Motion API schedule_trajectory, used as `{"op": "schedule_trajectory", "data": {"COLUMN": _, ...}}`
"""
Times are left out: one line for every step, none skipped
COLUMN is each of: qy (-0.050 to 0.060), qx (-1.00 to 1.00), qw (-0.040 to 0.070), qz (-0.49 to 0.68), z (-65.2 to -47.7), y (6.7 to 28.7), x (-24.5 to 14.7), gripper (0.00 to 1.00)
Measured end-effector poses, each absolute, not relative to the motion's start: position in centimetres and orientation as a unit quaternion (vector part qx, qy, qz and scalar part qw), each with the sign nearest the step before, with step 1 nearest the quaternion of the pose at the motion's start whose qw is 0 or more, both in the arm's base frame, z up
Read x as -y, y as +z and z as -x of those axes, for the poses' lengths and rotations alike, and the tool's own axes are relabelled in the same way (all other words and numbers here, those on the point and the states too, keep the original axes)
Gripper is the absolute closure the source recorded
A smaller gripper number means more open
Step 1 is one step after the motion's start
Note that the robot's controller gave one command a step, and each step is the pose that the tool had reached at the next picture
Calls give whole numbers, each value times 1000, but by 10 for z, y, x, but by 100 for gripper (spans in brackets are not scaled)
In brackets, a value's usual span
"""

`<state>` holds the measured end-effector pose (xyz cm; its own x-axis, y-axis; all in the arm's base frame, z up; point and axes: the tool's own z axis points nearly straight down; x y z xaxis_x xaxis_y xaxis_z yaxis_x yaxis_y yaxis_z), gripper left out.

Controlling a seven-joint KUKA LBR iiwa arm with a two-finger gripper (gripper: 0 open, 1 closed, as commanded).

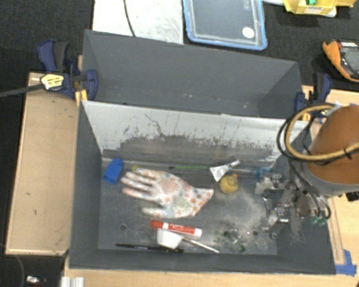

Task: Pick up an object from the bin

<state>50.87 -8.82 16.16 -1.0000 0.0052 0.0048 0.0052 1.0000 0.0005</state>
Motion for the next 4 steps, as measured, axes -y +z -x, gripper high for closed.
{"op": "schedule_trajectory", "data": {"qy": 0, "qx": 1000, "qw": -1, "qz": 1, "z": -511, "y": 165, "x": 88, "gripper": 0}}
{"op": "schedule_trajectory", "data": {"qy": 0, "qx": 1000, "qw": -3, "qz": 1, "z": -482, "y": 78, "x": 54, "gripper": 0}}
{"op": "schedule_trajectory", "data": {"qy": 1, "qx": 1000, "qw": -6, "qz": -15, "z": -491, "y": 108, "x": 11, "gripper": 0}}
{"op": "schedule_trajectory", "data": {"qy": 1, "qx": 1000, "qw": -7, "qz": -6, "z": -489, "y": 88, "x": 30, "gripper": 0}}
